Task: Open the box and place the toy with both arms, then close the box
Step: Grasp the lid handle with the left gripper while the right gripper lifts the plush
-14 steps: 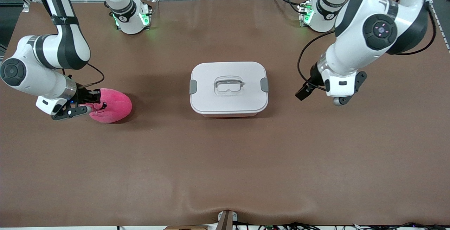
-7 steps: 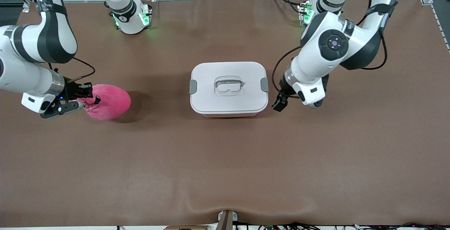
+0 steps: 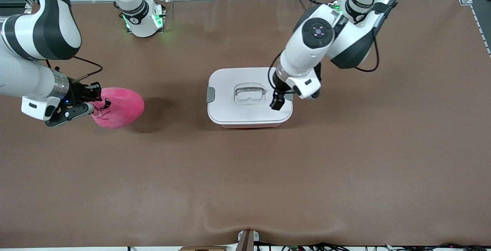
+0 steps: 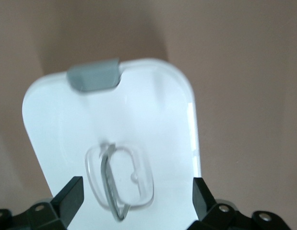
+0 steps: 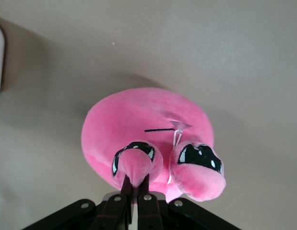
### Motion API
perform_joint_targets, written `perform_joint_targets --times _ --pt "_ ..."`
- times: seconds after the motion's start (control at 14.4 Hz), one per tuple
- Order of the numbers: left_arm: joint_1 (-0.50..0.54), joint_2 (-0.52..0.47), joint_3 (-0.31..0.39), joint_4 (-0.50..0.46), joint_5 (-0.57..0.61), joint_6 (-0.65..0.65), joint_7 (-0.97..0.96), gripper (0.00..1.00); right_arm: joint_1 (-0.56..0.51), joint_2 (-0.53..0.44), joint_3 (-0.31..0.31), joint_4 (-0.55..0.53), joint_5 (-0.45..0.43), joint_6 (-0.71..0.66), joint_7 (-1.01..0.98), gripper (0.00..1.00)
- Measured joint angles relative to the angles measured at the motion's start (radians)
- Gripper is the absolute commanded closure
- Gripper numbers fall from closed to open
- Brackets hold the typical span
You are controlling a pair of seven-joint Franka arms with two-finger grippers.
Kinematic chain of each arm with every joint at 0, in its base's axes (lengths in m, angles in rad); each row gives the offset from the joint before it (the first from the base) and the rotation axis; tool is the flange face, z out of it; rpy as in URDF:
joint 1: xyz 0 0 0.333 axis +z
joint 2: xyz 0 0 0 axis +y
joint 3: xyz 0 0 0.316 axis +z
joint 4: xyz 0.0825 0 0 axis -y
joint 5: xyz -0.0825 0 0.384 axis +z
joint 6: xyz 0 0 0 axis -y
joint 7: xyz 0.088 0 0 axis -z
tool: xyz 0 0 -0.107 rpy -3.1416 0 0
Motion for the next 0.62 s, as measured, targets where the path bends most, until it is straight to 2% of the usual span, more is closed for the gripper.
perform_joint_targets --times 0.21,0.35,0.62 --pt "-0.052 0.028 0.0 -0.001 0.025 0.061 -0.155 0.09 0.0 -0.015 0.003 0.016 0.0 -0.004 -0.093 1.0" --pt "-0.096 0.055 0.0 -0.002 0.082 0.081 -0.258 0.15 -0.001 -0.024 0.003 0.023 0.0 -0.005 -0.178 1.0" --pt "-0.16 0.104 0.0 -0.002 0.144 0.094 -0.398 0.2 -0.002 -0.033 0.027 0.037 0.0 -0.01 -0.292 1.0"
